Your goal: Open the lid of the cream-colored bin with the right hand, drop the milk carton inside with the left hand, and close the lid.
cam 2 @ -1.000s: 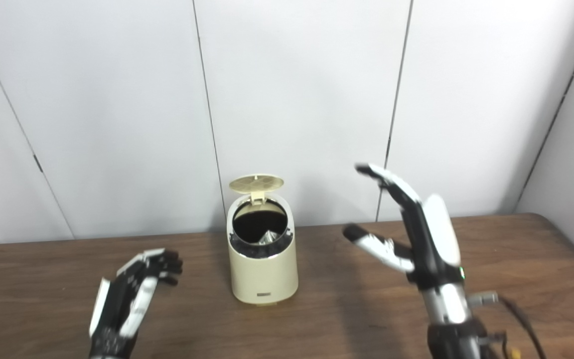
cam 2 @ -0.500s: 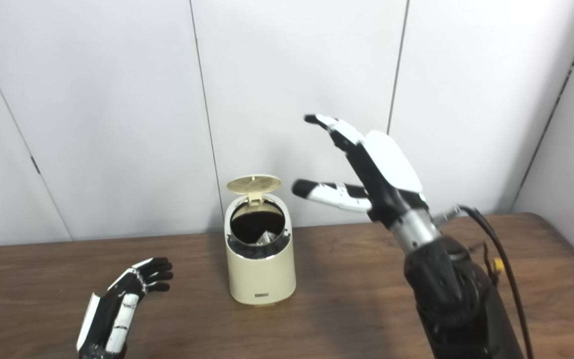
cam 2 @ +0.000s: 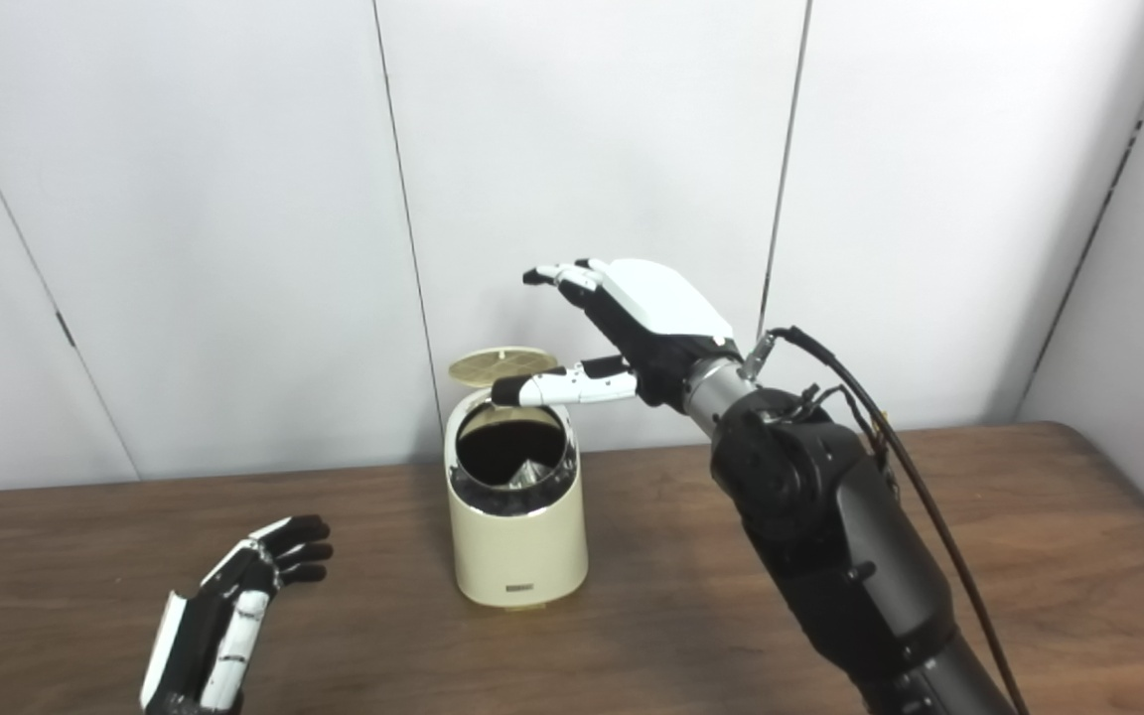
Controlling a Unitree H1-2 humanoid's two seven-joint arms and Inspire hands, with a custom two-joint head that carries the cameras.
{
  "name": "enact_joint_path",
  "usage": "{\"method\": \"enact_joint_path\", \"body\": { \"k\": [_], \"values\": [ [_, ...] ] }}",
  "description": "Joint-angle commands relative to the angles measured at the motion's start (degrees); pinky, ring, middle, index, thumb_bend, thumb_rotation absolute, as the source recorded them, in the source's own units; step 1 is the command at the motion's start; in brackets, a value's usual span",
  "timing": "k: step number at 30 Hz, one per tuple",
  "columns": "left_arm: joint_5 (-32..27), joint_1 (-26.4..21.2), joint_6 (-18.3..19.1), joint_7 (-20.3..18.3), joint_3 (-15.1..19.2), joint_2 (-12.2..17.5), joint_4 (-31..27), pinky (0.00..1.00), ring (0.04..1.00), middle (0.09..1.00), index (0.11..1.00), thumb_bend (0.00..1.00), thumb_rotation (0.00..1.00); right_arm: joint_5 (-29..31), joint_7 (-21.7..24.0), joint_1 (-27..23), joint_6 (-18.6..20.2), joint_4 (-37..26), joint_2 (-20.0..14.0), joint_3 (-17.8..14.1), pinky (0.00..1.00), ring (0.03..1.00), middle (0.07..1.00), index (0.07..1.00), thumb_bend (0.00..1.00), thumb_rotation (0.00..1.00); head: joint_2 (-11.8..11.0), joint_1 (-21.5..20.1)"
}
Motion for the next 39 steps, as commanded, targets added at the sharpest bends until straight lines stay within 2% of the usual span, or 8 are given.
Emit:
{"method": "enact_joint_path", "body": {
  "k": [1, 8, 13, 18, 29, 39],
  "values": [
    [1.38, 2.21, -0.25, 0.34, 0.06, -0.76, 0.41, 0.69, 0.725, 0.763, 0.776, 0.48, 0.86, -1.33, -0.01, -4.04, 0.04, -0.17, -0.95, 0.05, 0.81, 0.970, 0.928, 0.895, 0.78, 0.87, 0.11, 0.11],
    [2.92, 2.46, -0.59, 1.19, 0.97, -2.05, -0.12, 0.69, 0.724, 0.754, 0.757, 0.44, 0.85, -1.99, 2.32, -4.79, 0.92, 1.29, -0.64, 1.16, 0.83, 0.974, 0.922, 0.892, 0.78, 0.87, 0.22, 0.40],
    [3.13, 2.49, -0.52, 0.79, 1.00, -2.36, -0.16, 0.69, 0.726, 0.754, 0.756, 0.43, 0.85, -2.18, 4.15, -4.85, 0.52, 1.80, -0.65, 2.46, 0.93, 0.967, 0.910, 0.876, 0.77, 0.84, 0.45, 0.70],
    [3.51, 2.46, 0.04, 0.78, 0.92, -2.66, -0.28, 0.69, 0.730, 0.757, 0.758, 0.46, 0.85, -2.49, 3.98, -4.65, 0.16, 1.41, 0.04, 3.49, 1.00, 0.964, 0.911, 0.883, 0.80, 0.87, 0.47, 0.91],
    [3.81, 2.37, 1.27, 0.72, 0.77, -3.26, -0.66, 0.69, 0.717, 0.749, 0.758, 0.45, 0.83, -1.76, 4.91, -5.15, 0.69, 0.63, 0.96, 4.35, 0.99, 0.974, 0.928, 0.893, 0.77, 0.87, 0.32, 1.45],
    [3.32, 2.20, 1.81, -0.25, 0.51, -3.20, -0.68, 0.71, 0.736, 0.766, 0.768, 0.45, 0.83, 0.64, 2.92, -1.45, 0.14, -0.50, 1.72, 2.93, 1.00, 0.973, 0.894, 0.867, 0.77, 0.85, 0.79, 1.44]
  ]
}}
